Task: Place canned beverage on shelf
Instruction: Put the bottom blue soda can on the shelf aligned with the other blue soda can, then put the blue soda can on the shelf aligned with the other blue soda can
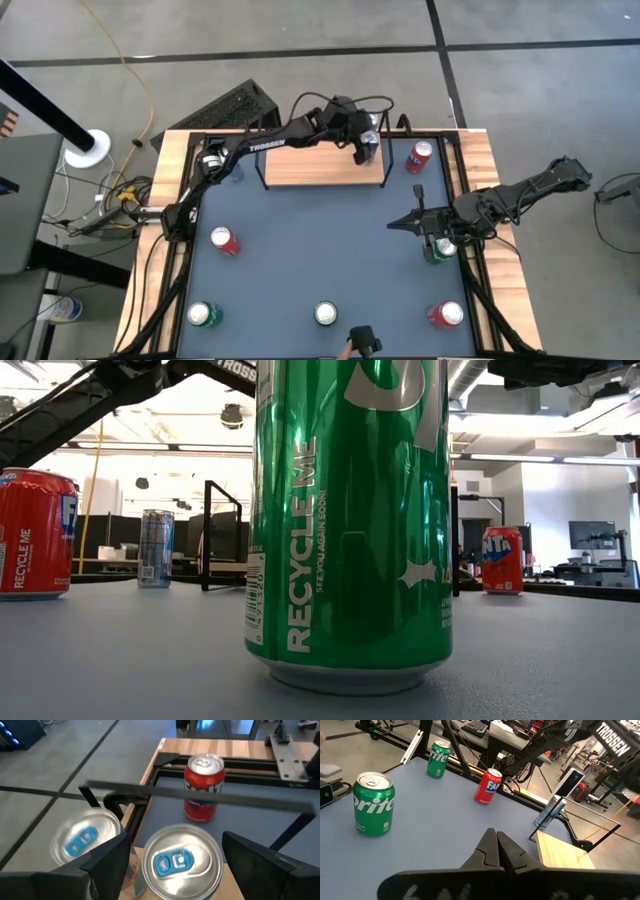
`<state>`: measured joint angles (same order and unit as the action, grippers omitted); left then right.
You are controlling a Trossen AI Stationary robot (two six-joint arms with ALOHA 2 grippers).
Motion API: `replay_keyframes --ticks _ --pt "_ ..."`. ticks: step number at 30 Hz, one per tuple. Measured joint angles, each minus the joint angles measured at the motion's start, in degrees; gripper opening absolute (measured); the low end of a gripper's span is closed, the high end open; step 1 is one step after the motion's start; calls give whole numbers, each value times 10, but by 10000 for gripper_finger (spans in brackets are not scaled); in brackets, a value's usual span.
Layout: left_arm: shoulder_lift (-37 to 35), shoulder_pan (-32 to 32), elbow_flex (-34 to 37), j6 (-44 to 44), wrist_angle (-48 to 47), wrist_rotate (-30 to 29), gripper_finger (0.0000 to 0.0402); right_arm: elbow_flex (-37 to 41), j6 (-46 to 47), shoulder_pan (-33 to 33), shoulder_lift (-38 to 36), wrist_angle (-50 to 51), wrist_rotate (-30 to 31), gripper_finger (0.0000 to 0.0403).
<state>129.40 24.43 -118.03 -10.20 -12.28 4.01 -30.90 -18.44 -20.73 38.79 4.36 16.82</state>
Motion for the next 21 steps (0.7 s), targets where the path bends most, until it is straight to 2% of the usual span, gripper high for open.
replay_keyframes --ticks 4,8,13,17,21 --pt "0 0 -78 9 -115 1 301 0 1 0 0 -7 4 0" --pt "-1 -1 -173 20 -263 -14 301 -1 22 5 10 -57 32 0" --pt "-79 -4 -117 58 -331 -68 301 -8 16 33 44 -92 42 0" --pt "-137 -10 -88 76 -390 -66 301 -32 26 66 87 -92 41 0" --pt "-195 -34 -31 79 -396 -73 301 -57 26 93 138 -91 33 0"
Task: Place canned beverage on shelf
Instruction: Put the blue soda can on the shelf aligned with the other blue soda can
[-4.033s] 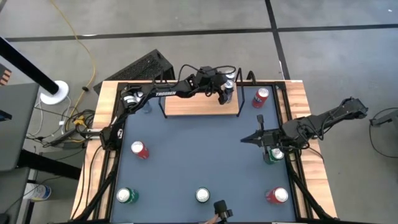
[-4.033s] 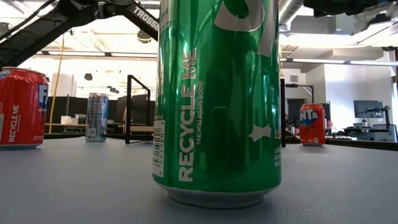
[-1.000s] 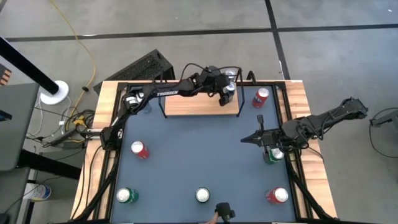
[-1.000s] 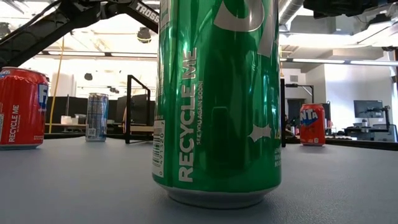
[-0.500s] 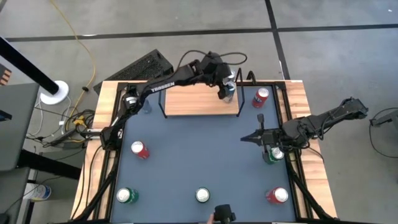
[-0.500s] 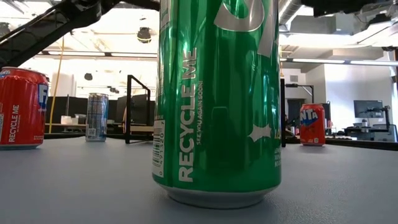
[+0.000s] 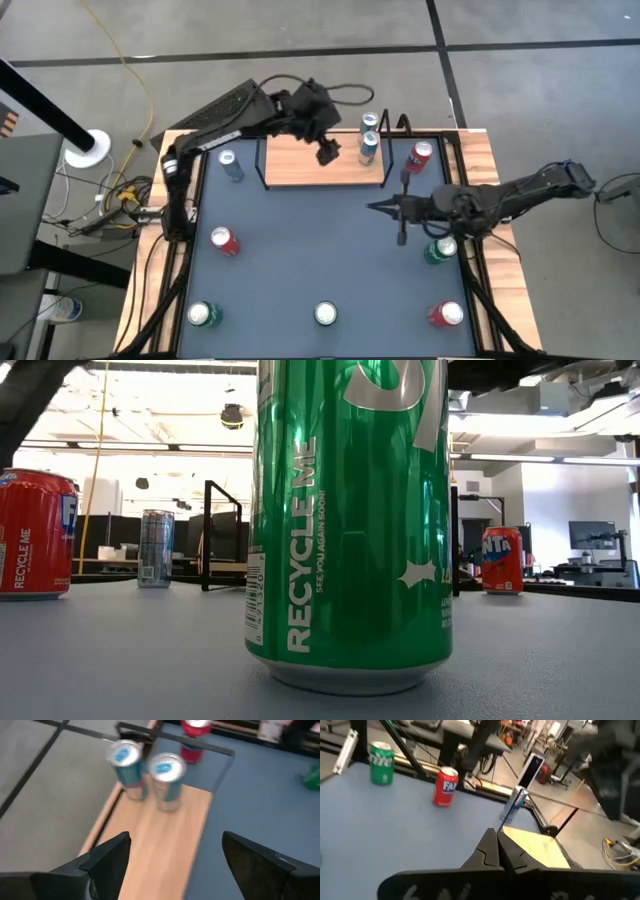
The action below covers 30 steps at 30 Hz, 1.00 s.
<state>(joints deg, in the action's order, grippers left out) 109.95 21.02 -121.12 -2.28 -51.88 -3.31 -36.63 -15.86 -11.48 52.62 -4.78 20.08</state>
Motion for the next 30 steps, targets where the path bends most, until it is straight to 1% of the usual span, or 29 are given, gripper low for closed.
replay_keyframes --ticks 3,6,10,13,15,18,21,25,28,30 --pt "-49 -19 58 -10 16 -43 301 -15 0 13 37 0 -28 0" --pt "-106 -26 124 -16 39 -61 301 -27 11 19 71 1 -50 0" --pt "-192 -27 219 -9 90 -66 301 -46 35 19 114 14 -53 0" --pt "-259 -26 303 -4 149 -69 301 -53 36 17 142 31 -53 0" --pt "-301 -26 358 -5 178 -82 301 -54 36 17 157 32 -53 0" --pt "-361 -25 427 -6 206 -118 301 -54 48 17 175 33 -55 0" --pt "-414 -18 480 -2 208 -166 301 -54 63 17 190 41 -71 0" --pt "-470 2 535 26 203 -211 301 -54 69 17 199 48 -93 0" --pt "-498 29 565 59 191 -231 301 -53 70 17 199 45 -102 0" --pt "-502 55 578 91 164 -242 301 -53 70 17 199 46 -103 0"
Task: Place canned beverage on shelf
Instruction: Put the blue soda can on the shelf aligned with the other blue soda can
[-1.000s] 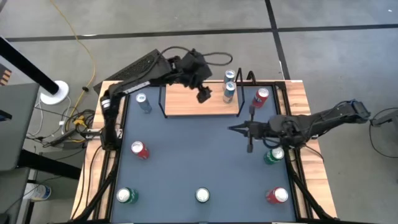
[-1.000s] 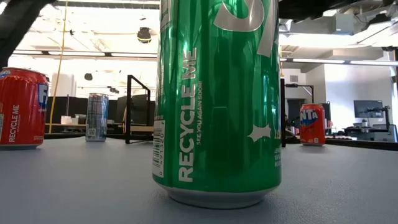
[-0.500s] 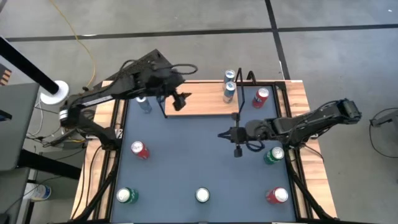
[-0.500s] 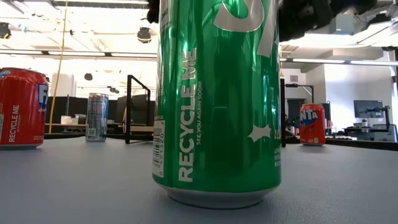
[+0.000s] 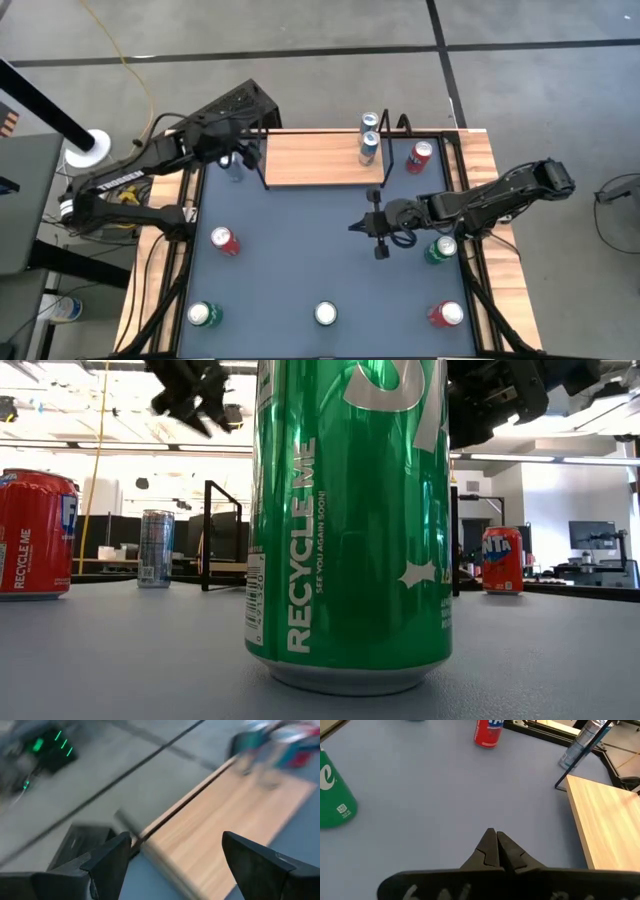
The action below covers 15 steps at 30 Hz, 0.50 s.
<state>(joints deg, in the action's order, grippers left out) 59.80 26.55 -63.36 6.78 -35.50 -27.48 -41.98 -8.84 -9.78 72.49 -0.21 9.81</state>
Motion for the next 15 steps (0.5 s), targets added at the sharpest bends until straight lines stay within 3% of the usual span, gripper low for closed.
replay_keyframes --ticks 4,15 --pt "20 66 1 75 -85 7 301 0 0 0 0 -1 0 0" --pt "119 190 1 92 -183 65 301 0 5 0 0 6 -6 0"
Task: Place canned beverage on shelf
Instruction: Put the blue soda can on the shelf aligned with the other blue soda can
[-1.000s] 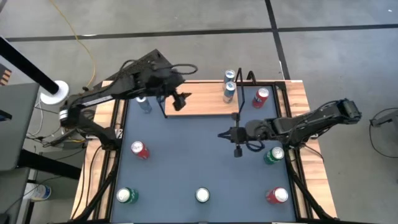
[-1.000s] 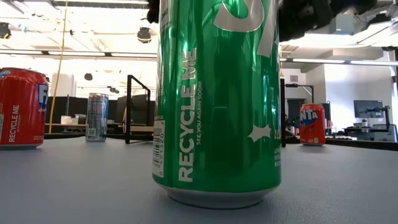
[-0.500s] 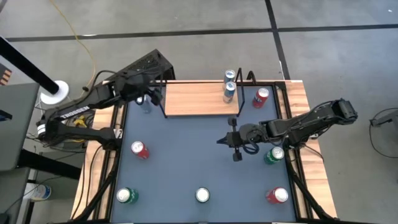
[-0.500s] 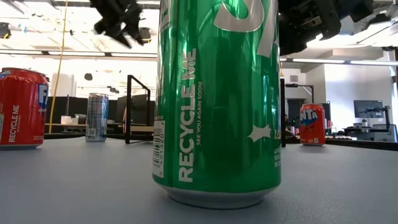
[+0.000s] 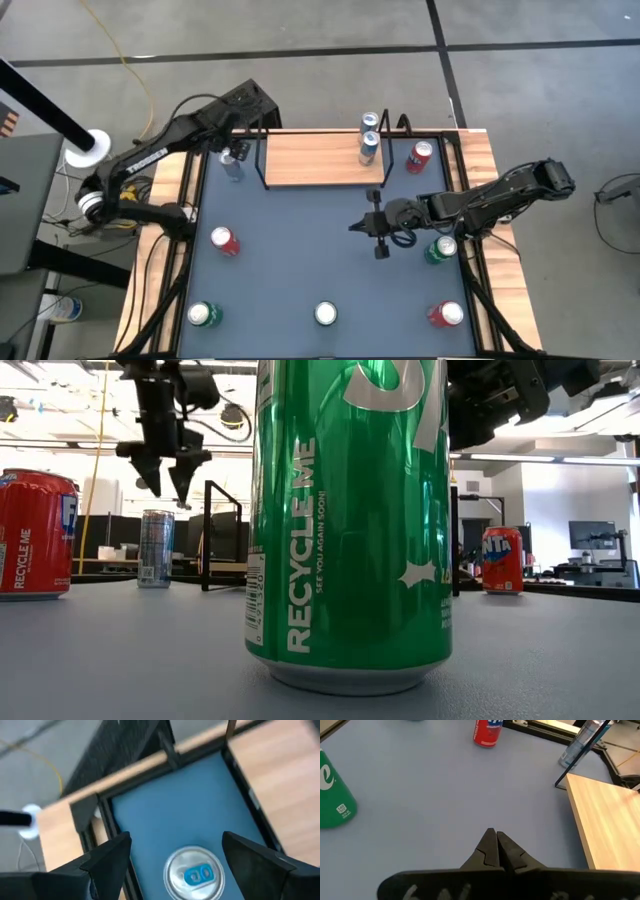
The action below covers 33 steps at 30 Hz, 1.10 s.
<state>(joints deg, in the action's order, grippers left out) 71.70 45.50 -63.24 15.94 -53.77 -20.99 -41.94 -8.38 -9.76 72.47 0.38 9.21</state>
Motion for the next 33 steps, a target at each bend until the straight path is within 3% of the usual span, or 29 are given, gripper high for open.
replay_keyframes --ticks 4,27,33 --pt "33 9 0 -5 -15 43 301 0 2 0 0 10 -4 0" --pt "72 9 0 -6 -63 58 301 1 5 0 0 23 -4 0" --pt "72 9 0 -28 -62 60 278 1 5 0 0 23 -4 0"
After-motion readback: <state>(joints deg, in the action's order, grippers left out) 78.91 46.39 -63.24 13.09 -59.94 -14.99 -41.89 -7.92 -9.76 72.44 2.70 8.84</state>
